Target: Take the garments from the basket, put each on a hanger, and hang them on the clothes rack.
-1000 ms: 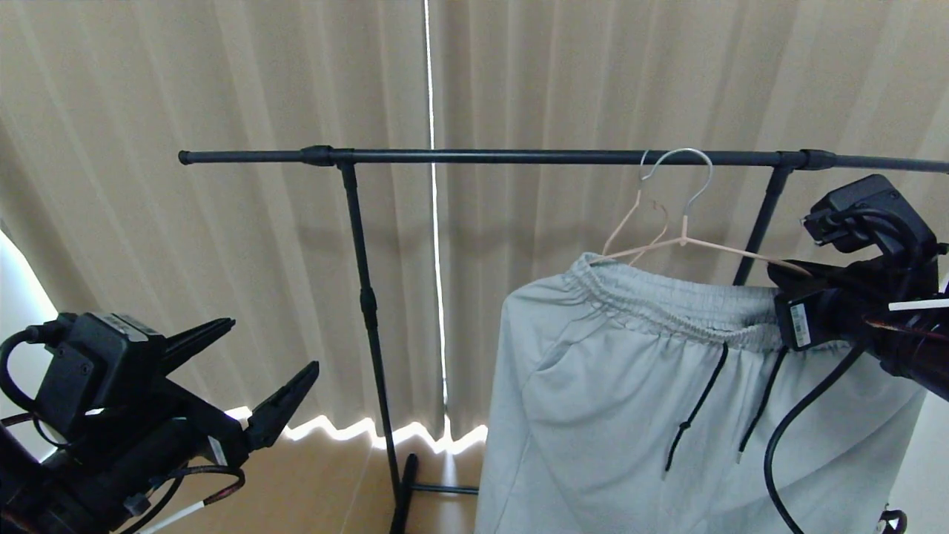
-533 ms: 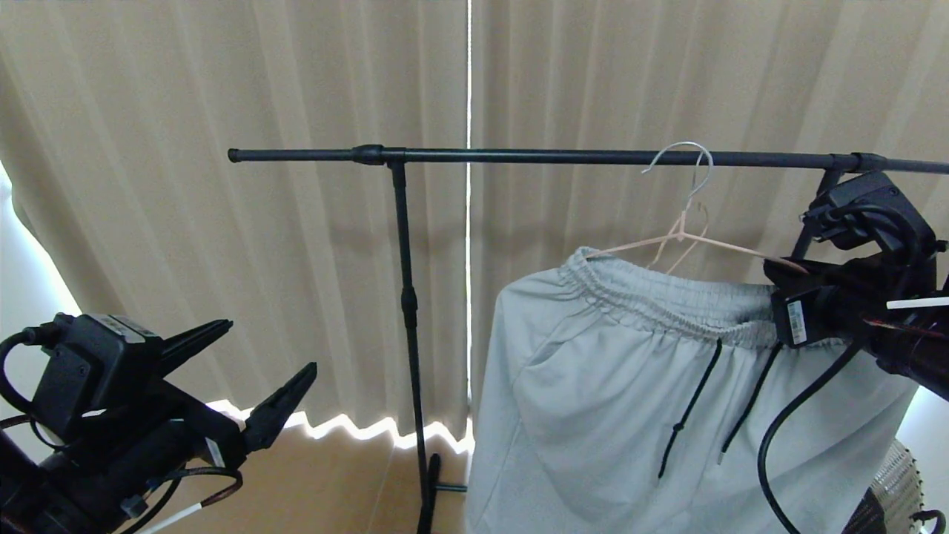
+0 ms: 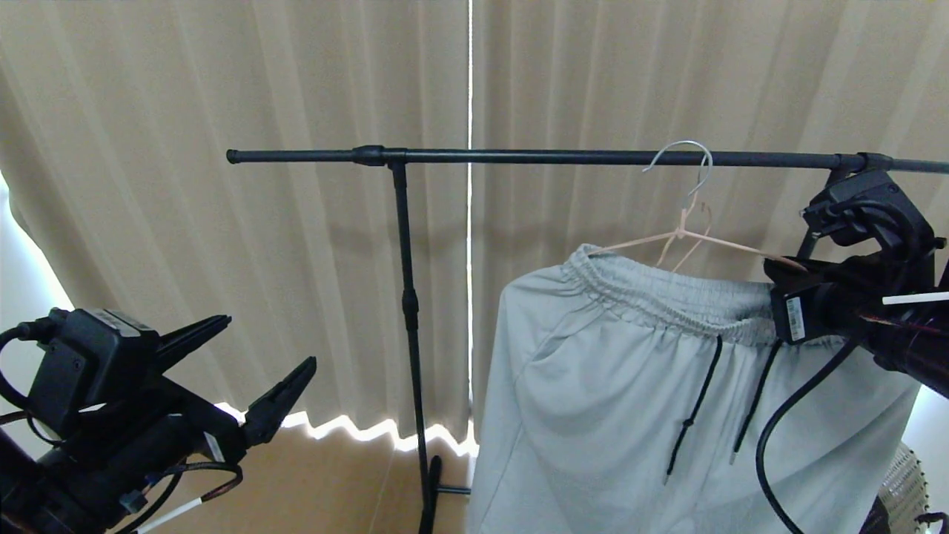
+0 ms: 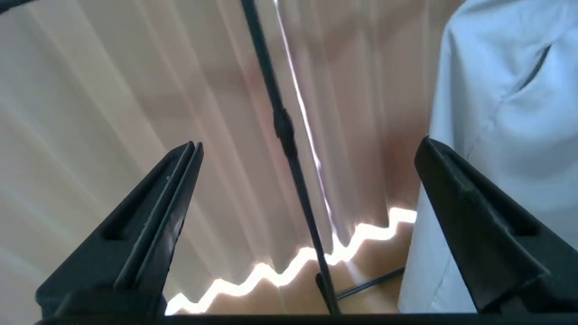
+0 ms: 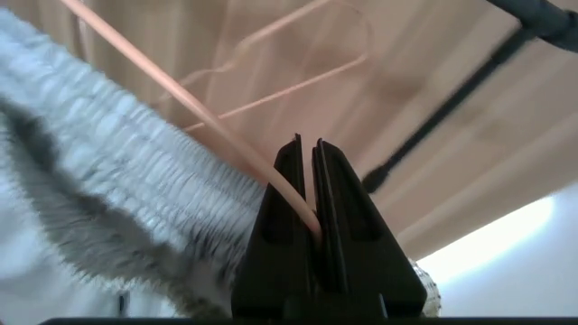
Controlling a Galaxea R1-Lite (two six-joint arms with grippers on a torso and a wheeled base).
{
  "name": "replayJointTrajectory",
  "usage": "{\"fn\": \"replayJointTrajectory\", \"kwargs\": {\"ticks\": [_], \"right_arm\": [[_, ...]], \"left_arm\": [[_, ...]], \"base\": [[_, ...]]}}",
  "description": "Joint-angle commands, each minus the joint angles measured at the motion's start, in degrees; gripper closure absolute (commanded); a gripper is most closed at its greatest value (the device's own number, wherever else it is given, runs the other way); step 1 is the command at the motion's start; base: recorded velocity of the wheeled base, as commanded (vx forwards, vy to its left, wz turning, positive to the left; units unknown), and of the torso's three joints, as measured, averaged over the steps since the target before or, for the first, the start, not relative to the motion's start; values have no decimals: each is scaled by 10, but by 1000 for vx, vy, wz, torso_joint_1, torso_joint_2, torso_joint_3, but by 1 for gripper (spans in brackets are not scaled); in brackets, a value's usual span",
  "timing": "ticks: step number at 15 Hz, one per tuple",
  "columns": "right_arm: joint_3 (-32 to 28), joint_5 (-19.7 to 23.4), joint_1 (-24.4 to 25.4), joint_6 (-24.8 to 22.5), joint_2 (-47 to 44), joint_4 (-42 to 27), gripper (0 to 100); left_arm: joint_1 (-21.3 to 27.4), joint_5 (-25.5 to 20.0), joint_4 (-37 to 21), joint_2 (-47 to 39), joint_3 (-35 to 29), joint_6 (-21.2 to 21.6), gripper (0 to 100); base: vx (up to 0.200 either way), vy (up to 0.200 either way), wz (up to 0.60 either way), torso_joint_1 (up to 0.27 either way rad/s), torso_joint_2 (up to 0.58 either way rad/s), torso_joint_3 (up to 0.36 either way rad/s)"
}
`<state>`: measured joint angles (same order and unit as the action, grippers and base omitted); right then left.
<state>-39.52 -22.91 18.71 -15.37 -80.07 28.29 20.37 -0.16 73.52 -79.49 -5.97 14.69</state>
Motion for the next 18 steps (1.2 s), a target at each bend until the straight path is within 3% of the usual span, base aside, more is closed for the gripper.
{"fn": "replayJointTrajectory", "kwargs": {"ticks": [1, 8, 14, 18], "right_arm": [[0, 0, -1, 0, -2, 0, 100], [-15, 0, -22, 0, -17, -1, 100], [-34, -1, -22, 0, -33, -1, 100], [-83, -17, -25, 0, -78, -1, 100]], "left_arm": [[0, 0, 0, 1, 1, 0, 0], [1, 0, 0, 10, 1, 3, 0], [1, -1, 0, 9, 3, 5, 0], [1, -1, 0, 14, 3, 5, 0]], "base": [[200, 0, 0, 2, 2, -2], [200, 0, 0, 0, 2, 6], [0, 0, 0, 0, 0, 0], [0, 0, 0, 0, 0, 0]]}}
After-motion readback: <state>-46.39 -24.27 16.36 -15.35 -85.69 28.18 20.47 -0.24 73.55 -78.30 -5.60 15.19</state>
